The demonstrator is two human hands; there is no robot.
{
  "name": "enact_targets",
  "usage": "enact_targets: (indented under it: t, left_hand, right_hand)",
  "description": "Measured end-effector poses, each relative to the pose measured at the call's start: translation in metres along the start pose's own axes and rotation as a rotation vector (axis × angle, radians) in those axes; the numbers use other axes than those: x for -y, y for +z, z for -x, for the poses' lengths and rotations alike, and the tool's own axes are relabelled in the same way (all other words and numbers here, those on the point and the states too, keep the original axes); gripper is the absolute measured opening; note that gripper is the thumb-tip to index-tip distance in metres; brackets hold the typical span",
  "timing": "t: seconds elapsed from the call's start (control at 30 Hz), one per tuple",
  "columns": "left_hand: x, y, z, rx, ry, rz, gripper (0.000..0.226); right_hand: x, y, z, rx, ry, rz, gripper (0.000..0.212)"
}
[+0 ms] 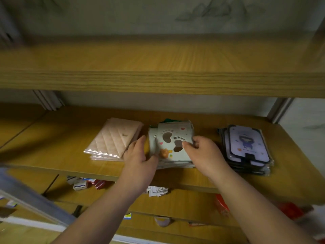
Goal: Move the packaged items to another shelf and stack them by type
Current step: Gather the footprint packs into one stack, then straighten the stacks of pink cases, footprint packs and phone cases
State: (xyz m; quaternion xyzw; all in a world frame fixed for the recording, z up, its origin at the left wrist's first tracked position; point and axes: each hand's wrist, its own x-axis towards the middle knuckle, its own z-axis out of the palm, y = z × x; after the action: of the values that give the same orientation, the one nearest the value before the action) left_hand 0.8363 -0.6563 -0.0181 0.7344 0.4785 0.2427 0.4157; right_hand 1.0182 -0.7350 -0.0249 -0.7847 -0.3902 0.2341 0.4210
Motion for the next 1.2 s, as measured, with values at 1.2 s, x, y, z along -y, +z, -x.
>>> enact_targets:
  t: [1.2]
  left_hand:
    - [0.08, -0.142, -0.067, 0.308, 0.043, 0.058, 0.019]
  right_hand:
    - [0.111, 0.174, -0.006, -0.071, 0.053, 0.203, 0.059]
